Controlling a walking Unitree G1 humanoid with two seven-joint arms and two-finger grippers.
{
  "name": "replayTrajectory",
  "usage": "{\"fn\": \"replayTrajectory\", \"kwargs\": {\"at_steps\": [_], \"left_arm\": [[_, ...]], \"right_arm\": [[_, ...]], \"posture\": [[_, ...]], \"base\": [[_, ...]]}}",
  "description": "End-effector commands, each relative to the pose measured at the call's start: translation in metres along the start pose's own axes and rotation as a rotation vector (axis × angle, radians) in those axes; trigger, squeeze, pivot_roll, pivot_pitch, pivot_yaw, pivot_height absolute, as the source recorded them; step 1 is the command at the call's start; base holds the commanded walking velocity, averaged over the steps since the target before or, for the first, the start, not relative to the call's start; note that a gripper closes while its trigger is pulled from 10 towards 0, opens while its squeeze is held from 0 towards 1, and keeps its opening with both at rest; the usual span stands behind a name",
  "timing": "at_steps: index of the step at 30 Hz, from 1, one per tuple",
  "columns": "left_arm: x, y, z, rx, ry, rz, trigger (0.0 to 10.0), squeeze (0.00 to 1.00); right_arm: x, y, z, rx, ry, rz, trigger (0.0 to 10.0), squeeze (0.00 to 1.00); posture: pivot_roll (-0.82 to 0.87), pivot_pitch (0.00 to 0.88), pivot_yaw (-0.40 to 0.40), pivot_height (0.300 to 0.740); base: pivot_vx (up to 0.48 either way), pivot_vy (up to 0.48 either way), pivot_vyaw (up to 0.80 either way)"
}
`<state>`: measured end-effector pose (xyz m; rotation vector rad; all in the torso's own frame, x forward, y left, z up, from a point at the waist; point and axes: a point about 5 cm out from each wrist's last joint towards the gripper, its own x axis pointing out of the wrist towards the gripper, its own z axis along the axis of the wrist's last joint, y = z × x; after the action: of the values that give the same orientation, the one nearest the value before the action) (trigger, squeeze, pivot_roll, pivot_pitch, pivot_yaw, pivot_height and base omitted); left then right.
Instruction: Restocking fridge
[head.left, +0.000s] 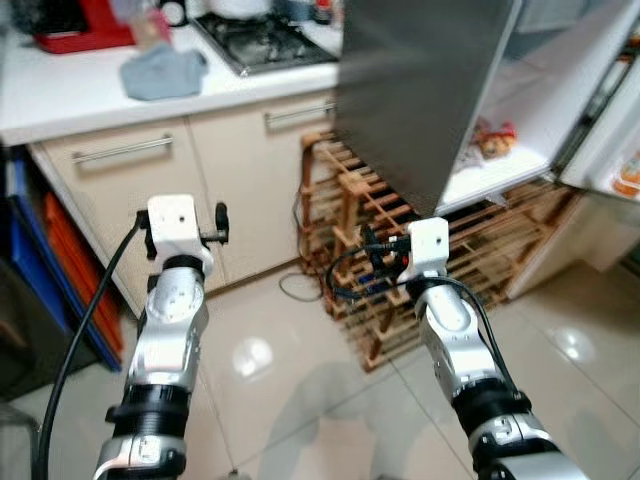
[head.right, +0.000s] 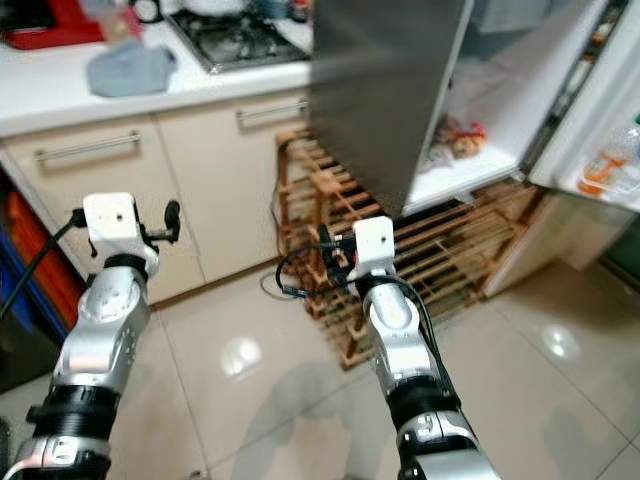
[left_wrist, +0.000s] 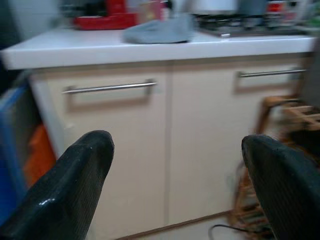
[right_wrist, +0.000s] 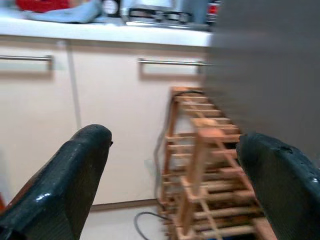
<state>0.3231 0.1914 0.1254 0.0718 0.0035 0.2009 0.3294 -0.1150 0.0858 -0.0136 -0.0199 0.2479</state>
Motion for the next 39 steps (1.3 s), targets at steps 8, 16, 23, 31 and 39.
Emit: {"fn": "replayTrajectory", "kwargs": {"at_steps": [8, 16, 23, 31, 39], "left_arm": [[0.0, -0.017, 0.009, 0.039, -0.05, -0.103, 10.0, 0.0], [-0.004, -0.022, 0.023, -0.001, -0.134, -0.157, 10.0, 0.0], [-0.002, -0.022, 0.025, 0.043, -0.142, -0.157, 10.0, 0.0], [-0.002, -0.024, 0.026, 0.035, -0.145, -0.158, 10.0, 0.0], [0.002, -0.026, 0.029, 0.051, -0.152, -0.159, 10.0, 0.0]], "right_arm": [[0.002, 0.005, 0.004, 0.068, -0.025, 0.041, 10.0, 0.19], [0.003, 0.003, 0.004, 0.077, -0.019, 0.01, 10.0, 0.15], [0.003, 0.002, 0.004, 0.058, -0.013, 0.026, 10.0, 0.0], [0.002, 0.0, 0.006, 0.027, -0.022, 0.013, 10.0, 0.0], [0.004, -0.004, 0.007, 0.034, -0.024, -0.041, 10.0, 0.0]], "posture": [[-0.06, 0.0, -0.002, 0.74], [-0.06, 0.0, -0.002, 0.74], [-0.07, 0.0, 0.0, 0.74], [-0.07, 0.0, -0.006, 0.74], [-0.07, 0.0, -0.002, 0.74]], "base": [[0.0, 0.0, 0.55], [0.188, 0.0, 0.53], [0.48, 0.0, 0.15], [0.48, 0.0, 0.45], [0.48, 0.0, 0.22]]}}
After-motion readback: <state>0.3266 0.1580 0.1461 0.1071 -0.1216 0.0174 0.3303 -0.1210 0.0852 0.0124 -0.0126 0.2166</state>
